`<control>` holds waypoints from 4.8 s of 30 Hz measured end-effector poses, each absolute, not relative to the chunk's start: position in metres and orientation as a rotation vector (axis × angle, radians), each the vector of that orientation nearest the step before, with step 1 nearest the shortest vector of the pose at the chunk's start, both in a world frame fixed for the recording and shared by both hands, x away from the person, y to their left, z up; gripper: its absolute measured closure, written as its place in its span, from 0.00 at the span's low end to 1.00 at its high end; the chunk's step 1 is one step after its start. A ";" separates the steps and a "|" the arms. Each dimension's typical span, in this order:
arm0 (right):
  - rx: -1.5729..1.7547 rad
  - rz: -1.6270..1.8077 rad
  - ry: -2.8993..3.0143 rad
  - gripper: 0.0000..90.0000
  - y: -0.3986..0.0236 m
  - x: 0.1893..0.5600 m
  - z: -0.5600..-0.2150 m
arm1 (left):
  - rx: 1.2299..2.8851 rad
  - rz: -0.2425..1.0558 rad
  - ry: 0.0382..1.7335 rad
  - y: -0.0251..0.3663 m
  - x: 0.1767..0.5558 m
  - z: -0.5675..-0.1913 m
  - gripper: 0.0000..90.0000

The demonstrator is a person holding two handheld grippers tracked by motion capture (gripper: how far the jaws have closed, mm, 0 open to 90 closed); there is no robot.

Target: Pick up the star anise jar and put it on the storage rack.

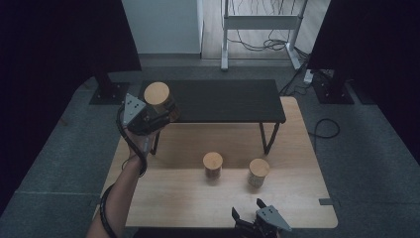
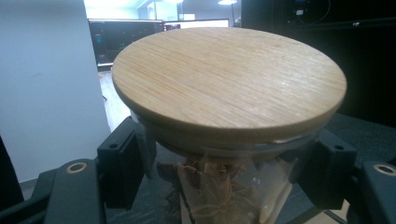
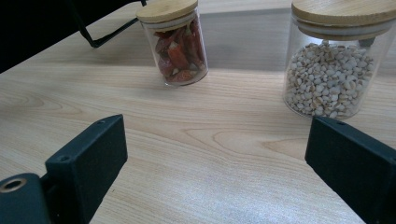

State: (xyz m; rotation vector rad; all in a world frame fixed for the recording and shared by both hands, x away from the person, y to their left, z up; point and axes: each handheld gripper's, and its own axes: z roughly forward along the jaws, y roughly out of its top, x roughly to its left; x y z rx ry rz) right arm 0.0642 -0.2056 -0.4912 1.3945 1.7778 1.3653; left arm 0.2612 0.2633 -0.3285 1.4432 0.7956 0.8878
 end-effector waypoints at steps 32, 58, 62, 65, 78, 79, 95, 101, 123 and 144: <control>1.412 1.385 1.774 0.06 -0.209 0.066 -0.491 | 1.458 0.930 0.831 0.252 0.298 -0.326 0.30; 1.408 1.395 1.776 0.05 -0.211 0.065 -0.491 | 1.489 0.933 0.870 0.237 0.314 -0.329 0.30; 1.410 1.394 1.774 0.05 -0.211 0.065 -0.491 | 1.490 0.930 0.873 0.237 0.315 -0.328 0.30; 1.410 1.394 1.774 0.05 -0.211 0.065 -0.491 | 1.495 0.930 0.874 0.236 0.319 -0.328 0.30; 1.407 1.396 1.773 0.05 -0.212 0.064 -0.491 | 1.477 0.879 0.926 0.238 0.332 -0.327 0.29; 1.406 1.396 1.773 0.05 -0.212 0.064 -0.491 | 1.475 0.881 0.926 0.237 0.331 -0.328 0.29; 1.403 1.386 1.766 0.06 -0.209 0.063 -0.491 | 1.493 0.884 0.929 0.236 0.331 -0.325 0.29; 1.393 1.376 1.763 0.06 -0.207 0.062 -0.491 | 1.503 0.880 0.933 0.237 0.331 -0.323 0.29; 1.400 1.373 1.754 0.05 -0.207 0.062 -0.491 | 1.613 0.893 0.929 0.234 0.337 -0.318 0.22; 1.375 1.358 1.766 0.05 -0.204 0.059 -0.491 | 1.569 0.896 0.951 0.248 0.297 -0.323 0.03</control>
